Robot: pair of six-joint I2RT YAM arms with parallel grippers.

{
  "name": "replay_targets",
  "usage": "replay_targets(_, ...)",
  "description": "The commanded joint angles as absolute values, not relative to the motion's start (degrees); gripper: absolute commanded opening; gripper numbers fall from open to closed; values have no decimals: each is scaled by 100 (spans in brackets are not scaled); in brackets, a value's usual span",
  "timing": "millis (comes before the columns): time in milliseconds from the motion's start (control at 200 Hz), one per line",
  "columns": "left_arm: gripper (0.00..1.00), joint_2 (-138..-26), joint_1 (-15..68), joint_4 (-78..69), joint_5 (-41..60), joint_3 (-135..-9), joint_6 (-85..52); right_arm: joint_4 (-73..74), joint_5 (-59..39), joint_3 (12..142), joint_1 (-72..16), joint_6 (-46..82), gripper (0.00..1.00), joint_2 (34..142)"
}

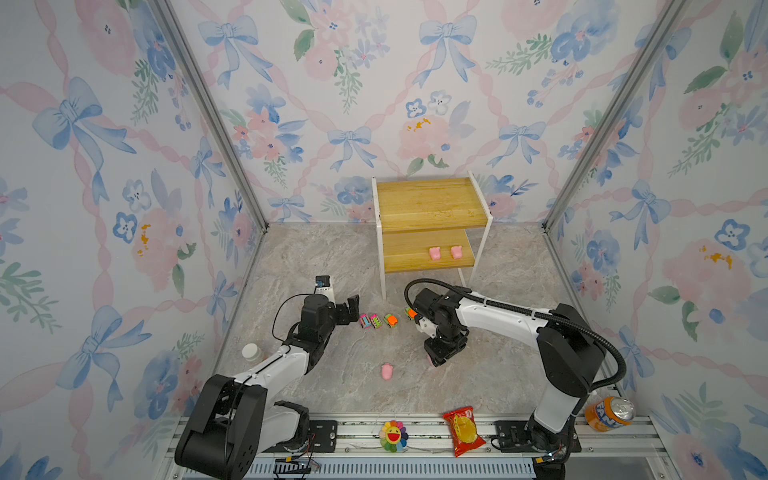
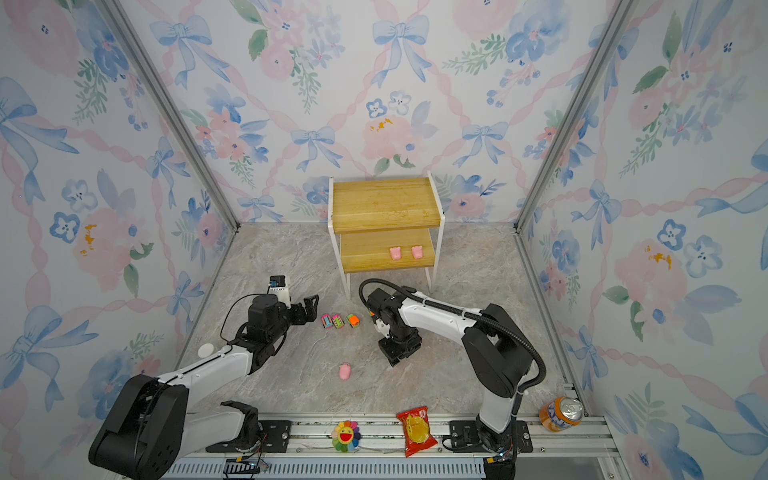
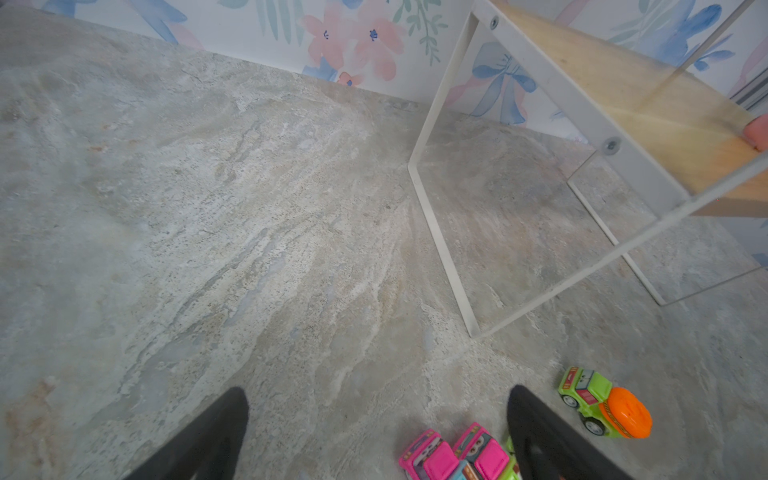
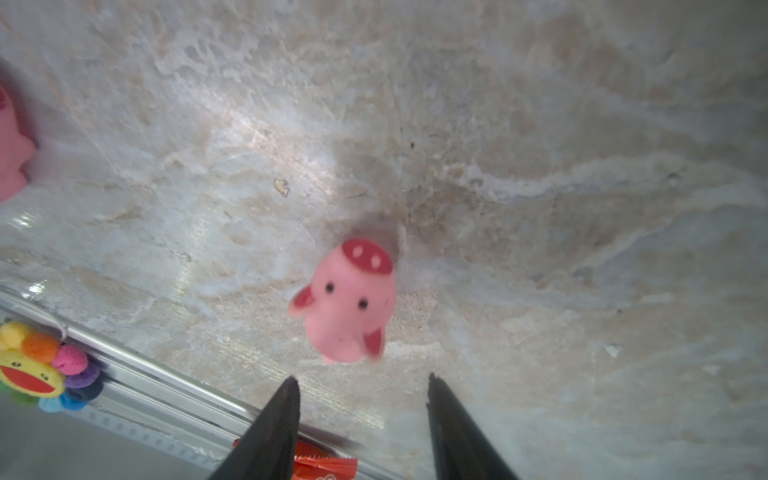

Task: Place and organize the plastic toys onto the shelf

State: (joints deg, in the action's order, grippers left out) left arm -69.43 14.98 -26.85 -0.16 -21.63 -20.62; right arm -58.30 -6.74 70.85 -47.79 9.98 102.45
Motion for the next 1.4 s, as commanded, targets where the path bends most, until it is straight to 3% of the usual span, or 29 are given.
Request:
replay_targets(0,98,-6875,1527,-2672,-64,-2100,-2004,-5792,-491,7057,-4863,1087,56,10081)
replay_targets(345,98,-6834,1543,-2667,-95,-2057,-2004,-4145,-478,5747,-5044,1566,65,8530)
replay_targets(730,98,-6946,1568,-2677,-151,-2067,-1995,-966,949,3430,-6119,2356,64,7662)
replay_targets(1035,98,-7051,1592,-2664,-180,-2111,-2013,445,1508,2498,-6123,2616,63,7853)
replay_targets(1395,98,-7079,1626,-2665,-220,-2136,-2039,1587,1383,2103,-5985,2651,61,8686)
